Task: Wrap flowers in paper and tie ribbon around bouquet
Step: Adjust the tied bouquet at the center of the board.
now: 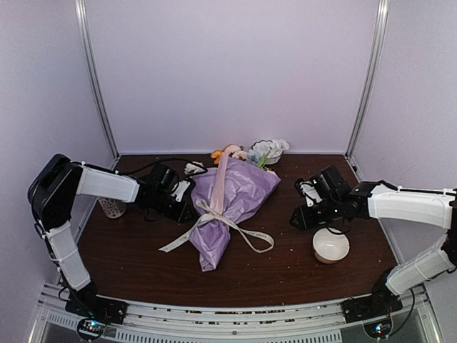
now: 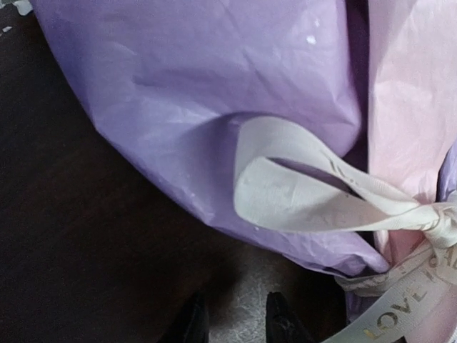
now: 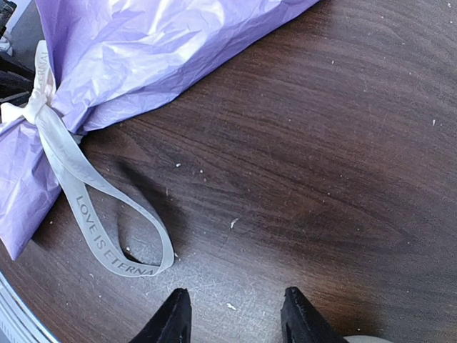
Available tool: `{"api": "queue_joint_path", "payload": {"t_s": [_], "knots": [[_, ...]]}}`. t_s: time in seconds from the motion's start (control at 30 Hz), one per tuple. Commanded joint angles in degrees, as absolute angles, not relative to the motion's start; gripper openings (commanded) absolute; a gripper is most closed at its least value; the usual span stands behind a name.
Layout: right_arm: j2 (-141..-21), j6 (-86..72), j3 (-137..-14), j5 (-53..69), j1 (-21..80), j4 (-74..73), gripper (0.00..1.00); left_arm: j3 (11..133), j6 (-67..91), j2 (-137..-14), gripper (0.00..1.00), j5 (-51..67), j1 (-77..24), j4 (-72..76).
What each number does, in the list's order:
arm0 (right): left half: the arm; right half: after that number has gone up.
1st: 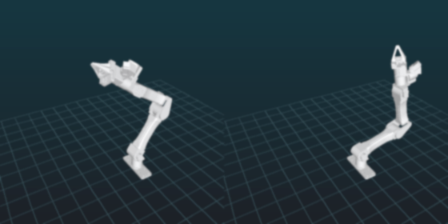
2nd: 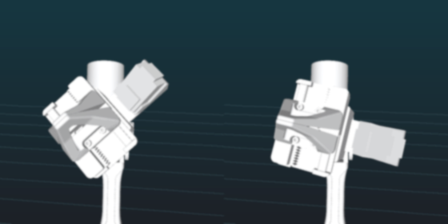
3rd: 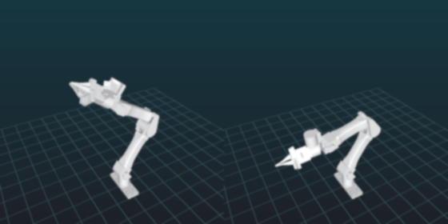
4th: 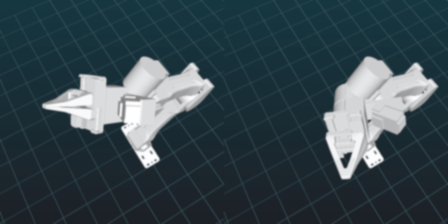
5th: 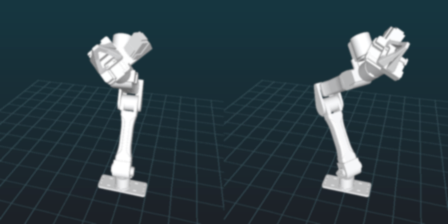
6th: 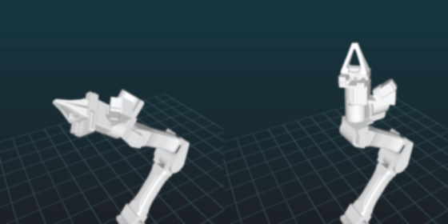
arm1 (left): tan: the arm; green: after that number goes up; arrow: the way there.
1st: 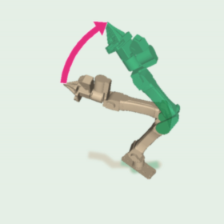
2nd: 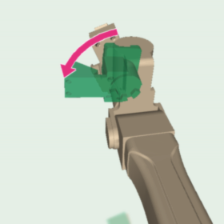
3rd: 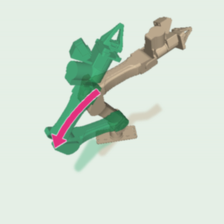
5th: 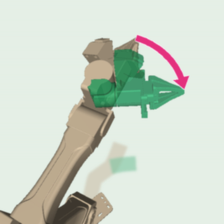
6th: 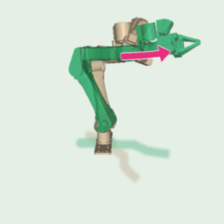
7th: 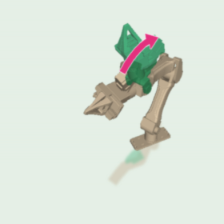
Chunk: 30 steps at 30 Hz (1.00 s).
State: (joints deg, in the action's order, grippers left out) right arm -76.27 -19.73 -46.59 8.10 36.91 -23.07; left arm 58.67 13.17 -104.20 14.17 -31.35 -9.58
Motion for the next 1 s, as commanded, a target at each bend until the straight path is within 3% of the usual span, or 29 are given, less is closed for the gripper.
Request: {"api": "queue_joint_path", "payload": {"t_s": [0.0, 0.4, 0.73, 0.87, 0.97], "knots": [[-76.0, -20.2, -46.0, 7.3, 36.8, -23.8, 0.44, 58.4, 10.8, -106.1, 0.32, 16.4, -35.0, -8.2], [-75.9, -20.2, -46.6, 7.9, 36.8, -24.6, 0.45, 63.2, 1.0, -106.0, 0.39, 28.9, -45.7, -8.2], [-77.4, -20.1, -46.8, 10.8, 36.9, -24.1, 0.45, 54.7, 3.4, -98.3, 0.39, 29.8, -39.7, -1.7], [-77.8, -20.2, -47.4, 10.8, 36.9, -24.2, 0.45, 55.5, 5.8, -98.4, 0.37, 29.0, -36.5, 0.7], [-78.0, -20.4, -47.4, 10.8, 37.0, -24.0, 0.45, 57.2, 6.5, -99.6, 0.41, 27.0, -35.1, 0.8]]}}
